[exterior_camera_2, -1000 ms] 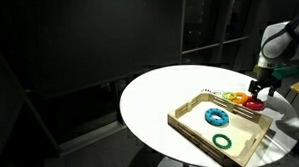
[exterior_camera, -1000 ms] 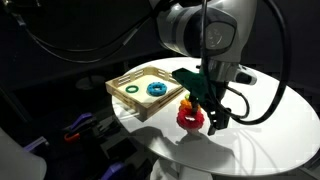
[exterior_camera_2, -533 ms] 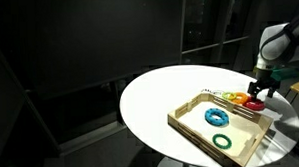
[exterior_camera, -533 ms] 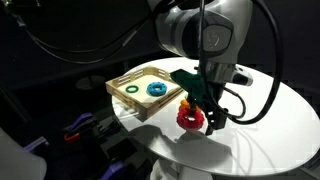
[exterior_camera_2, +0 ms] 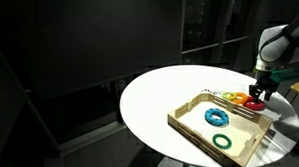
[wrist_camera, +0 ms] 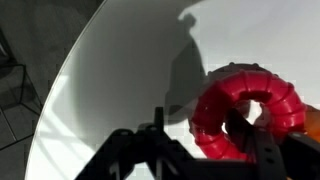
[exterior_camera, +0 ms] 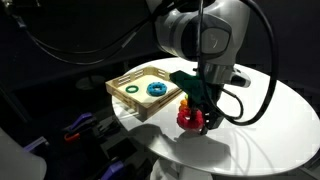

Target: Remove the red plush donut toy from the table and put it on the wooden tray.

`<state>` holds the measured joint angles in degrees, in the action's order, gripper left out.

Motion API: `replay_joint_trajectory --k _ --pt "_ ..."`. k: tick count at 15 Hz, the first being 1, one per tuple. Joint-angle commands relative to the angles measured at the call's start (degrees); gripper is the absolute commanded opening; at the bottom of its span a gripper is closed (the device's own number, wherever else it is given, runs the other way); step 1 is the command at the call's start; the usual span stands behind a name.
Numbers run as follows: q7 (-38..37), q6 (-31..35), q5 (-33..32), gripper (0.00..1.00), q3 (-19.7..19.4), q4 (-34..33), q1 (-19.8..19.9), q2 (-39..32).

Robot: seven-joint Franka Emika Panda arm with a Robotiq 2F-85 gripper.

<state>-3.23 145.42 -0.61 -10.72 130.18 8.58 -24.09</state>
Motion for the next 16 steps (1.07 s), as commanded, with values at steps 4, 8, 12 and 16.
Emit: replay_joint_trajectory --k 4,8,12,16 --pt "-1.48 0.58 -0.19 0.51 -0.08 -0.86 -0.28 -0.20" --pt "-1.67 0.51 -0.16 0.22 -0.09 -0.98 -0.33 -0.35" --pt "-1.37 -0.78 0.26 0.11 -0.03 -0.78 -0.03 1.32" --pt "-3.47 -3.35 -0.72 0.11 -0.79 -0.52 -0.90 3.78"
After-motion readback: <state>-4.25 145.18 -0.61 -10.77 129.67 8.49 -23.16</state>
